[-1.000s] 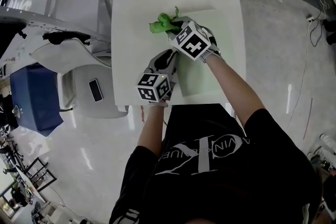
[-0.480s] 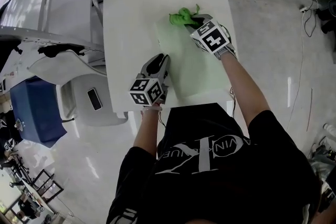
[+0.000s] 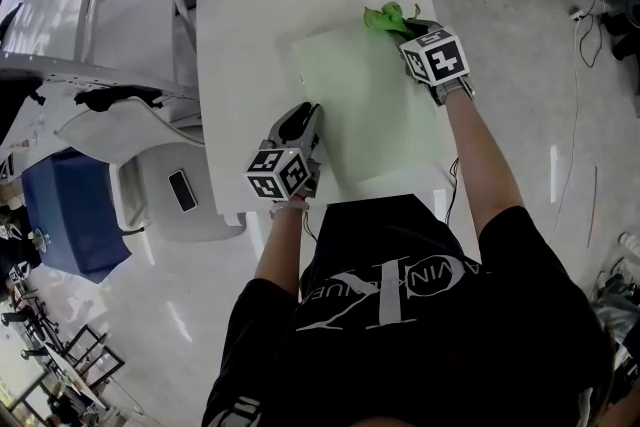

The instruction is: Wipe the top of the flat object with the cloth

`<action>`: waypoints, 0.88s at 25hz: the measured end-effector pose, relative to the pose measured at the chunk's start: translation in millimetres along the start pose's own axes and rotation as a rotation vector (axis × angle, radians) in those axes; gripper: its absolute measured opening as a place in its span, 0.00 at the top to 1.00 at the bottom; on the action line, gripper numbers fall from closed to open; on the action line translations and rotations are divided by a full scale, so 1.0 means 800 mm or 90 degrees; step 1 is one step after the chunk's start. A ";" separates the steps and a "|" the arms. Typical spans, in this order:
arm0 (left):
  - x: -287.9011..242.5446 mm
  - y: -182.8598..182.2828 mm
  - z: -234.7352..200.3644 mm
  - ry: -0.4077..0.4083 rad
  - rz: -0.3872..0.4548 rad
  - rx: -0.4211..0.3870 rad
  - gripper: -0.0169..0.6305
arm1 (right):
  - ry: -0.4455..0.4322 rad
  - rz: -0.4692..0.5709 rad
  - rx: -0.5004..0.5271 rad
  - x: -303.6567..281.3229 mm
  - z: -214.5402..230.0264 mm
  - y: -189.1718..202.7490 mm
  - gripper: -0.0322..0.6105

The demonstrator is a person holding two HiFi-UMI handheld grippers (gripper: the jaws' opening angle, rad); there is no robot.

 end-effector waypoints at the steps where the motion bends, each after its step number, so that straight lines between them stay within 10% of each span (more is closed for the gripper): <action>1: 0.000 0.001 0.000 0.000 0.003 0.004 0.81 | 0.000 0.010 -0.014 0.000 0.001 0.000 0.86; 7: 0.002 -0.002 0.002 -0.001 0.021 -0.002 0.81 | 0.018 0.065 -0.037 0.006 0.004 -0.004 0.86; 9: 0.005 0.000 0.010 0.030 0.009 -0.001 0.63 | 0.020 0.080 0.002 0.016 -0.012 -0.008 0.86; 22: 0.028 0.039 0.031 0.066 -0.061 -0.017 0.60 | -0.201 0.045 0.183 0.018 -0.225 0.003 0.86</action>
Point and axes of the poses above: the fingertips, and each gripper's own axes: x backward along the fingers, z to its right, y out of its underside, the point moved 3 cm from there along x, backward along the fingers, and after that the axes turned 5 degrees about -y, right-handed, at the moved point
